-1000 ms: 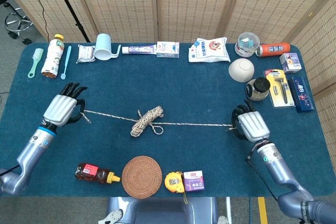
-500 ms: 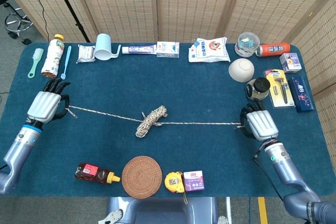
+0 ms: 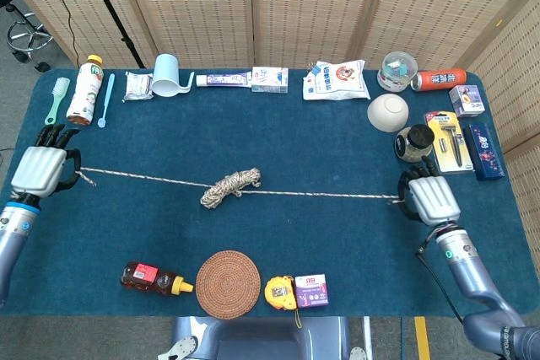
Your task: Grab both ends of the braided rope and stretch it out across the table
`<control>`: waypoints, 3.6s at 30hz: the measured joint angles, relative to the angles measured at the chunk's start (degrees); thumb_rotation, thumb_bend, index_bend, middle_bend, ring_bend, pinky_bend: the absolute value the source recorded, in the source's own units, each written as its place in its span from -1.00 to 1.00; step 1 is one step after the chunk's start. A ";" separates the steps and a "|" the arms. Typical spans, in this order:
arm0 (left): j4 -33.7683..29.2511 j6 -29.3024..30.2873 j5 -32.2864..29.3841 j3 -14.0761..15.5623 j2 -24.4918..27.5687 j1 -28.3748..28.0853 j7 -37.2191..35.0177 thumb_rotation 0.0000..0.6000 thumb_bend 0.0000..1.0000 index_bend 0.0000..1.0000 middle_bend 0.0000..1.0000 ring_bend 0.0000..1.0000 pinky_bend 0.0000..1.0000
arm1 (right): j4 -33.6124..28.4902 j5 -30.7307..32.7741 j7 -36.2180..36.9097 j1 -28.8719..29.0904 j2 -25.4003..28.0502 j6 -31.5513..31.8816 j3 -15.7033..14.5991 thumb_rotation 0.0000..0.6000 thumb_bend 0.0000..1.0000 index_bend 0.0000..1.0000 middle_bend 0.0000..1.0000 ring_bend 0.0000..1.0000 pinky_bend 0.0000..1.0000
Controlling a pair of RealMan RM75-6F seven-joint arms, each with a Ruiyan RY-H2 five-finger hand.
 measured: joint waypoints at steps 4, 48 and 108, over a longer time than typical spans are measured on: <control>0.77 0.05 -0.55 -0.15 0.43 0.80 -0.59 1.00 -0.19 0.33 -0.69 -1.00 -1.00 | 0.20 0.34 -0.04 -0.29 0.34 0.13 0.10 1.00 0.02 0.41 -0.31 -0.59 -1.00; 7.51 -1.14 -4.71 -3.25 3.79 5.82 -3.53 1.00 -0.19 0.33 -0.68 -0.99 -1.00 | 1.40 2.63 0.30 -3.25 3.55 2.10 1.66 1.00 0.02 0.41 -0.30 -0.59 -1.00; -30.33 -6.97 -2.21 -7.59 3.45 -12.42 15.99 1.00 -0.51 -1.00 -1.00 -1.00 -1.00 | -11.47 -3.27 -0.85 3.34 1.24 0.43 2.72 0.87 -0.26 -0.93 -1.00 -1.00 -1.00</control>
